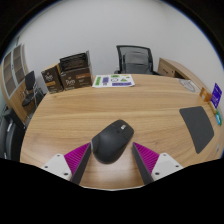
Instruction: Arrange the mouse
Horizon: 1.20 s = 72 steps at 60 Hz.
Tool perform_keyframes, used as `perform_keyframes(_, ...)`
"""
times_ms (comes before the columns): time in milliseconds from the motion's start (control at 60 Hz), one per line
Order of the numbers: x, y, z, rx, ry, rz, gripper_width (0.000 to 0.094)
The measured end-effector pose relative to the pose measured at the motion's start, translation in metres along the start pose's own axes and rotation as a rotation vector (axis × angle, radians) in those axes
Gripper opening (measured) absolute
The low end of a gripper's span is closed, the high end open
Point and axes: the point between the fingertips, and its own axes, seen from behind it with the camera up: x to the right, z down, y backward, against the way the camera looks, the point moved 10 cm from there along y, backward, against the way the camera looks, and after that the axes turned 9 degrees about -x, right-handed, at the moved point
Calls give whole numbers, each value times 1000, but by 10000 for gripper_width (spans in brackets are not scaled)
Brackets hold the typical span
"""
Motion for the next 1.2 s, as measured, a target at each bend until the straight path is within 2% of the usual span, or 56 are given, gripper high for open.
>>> perform_keyframes(150, 0, -15, -12, -21, -4, -26, 874)
perform_keyframes(467, -10, -40, -50, -1, 18, -74, 871)
perform_keyframes(783, -13, -60, -76, 8, 27, -46, 836)
perform_keyframes(833, -15, -61, -77, 11, 17, -52, 786)
perform_keyframes(900, -15, -61, -77, 20, 3, -60, 655)
perform_keyframes(1033, -17, -60, -74, 27, 8, -75, 578)
perform_keyframes(1200, -17, -55, -74, 19, 33, -70, 383)
